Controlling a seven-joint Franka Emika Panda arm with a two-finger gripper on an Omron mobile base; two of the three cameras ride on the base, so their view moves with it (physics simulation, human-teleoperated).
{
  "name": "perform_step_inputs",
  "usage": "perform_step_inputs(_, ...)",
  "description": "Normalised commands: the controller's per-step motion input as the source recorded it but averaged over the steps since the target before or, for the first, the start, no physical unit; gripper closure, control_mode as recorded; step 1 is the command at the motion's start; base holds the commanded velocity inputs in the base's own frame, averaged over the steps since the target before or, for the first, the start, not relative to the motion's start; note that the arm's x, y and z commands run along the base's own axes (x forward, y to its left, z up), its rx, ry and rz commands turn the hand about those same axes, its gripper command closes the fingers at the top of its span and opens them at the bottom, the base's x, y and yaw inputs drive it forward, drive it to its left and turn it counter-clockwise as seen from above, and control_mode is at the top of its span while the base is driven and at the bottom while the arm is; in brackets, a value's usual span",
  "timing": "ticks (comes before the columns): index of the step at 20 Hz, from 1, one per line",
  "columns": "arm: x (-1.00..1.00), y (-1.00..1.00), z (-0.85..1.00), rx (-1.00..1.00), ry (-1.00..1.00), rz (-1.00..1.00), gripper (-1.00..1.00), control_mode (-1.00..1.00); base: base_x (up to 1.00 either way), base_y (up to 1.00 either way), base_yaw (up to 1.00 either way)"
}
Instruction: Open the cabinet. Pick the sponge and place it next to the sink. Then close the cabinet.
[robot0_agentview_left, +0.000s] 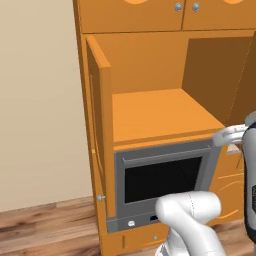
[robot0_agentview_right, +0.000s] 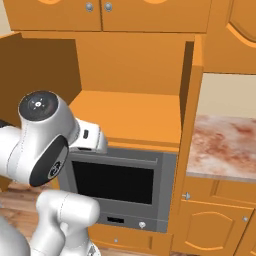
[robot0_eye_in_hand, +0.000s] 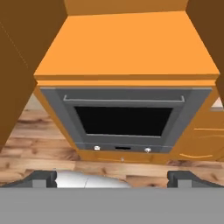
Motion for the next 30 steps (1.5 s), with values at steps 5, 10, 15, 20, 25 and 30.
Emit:
perform_step_inputs(5,-0.66,0.16,0.22,-0.05,-0.01,-0.05,-1.00,-1.00,0.00,0.00,0.00)
perform_step_inputs(10,-0.33,0.10,0.34,-0.07,-0.01,-0.10,-1.00,-1.00,0.00,0.00,0.00)
perform_step_inputs(15,0.00,0.00,0.38,-0.01,-0.11,-0.22,-1.00,-1.00,0.00,0.00,0.00)
perform_step_inputs(20,0.01,0.00,0.48,0.08,-0.27,-0.24,-1.00,-1.00,0.00,0.00,0.00)
perform_step_inputs(25,0.00,0.00,0.11,0.19,-0.27,-0.16,-1.00,-1.00,0.00,0.00,0.00)
perform_step_inputs(30,-0.04,-0.17,0.00,0.20,-0.20,-0.01,-1.00,-1.00,0.00,0.00,0.00)
